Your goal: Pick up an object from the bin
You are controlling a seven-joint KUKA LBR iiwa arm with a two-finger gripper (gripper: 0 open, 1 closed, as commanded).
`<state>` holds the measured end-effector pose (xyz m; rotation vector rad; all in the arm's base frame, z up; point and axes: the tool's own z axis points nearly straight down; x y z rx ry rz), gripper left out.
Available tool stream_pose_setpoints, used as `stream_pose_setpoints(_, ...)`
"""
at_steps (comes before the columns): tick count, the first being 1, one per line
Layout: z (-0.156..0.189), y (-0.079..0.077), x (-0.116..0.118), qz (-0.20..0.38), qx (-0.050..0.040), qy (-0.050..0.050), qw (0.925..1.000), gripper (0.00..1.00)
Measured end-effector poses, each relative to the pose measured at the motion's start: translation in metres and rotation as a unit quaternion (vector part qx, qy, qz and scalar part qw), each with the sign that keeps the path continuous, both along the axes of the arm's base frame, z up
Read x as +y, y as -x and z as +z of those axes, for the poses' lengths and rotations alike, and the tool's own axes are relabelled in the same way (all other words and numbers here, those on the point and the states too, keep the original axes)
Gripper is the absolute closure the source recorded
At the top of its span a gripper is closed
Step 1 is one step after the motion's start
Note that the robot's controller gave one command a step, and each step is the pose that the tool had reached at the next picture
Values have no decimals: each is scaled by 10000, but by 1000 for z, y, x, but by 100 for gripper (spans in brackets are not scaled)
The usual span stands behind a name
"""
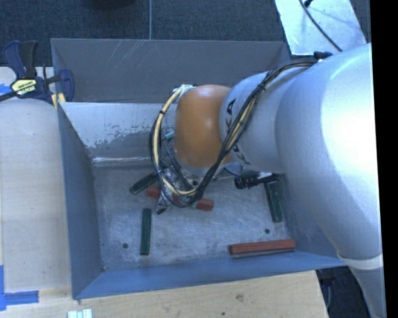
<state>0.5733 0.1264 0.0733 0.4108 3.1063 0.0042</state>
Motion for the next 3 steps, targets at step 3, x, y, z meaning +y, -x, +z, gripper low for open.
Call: stream_pose_setpoints(3,120,-5,-2,-12,-7,-3,10000,100)
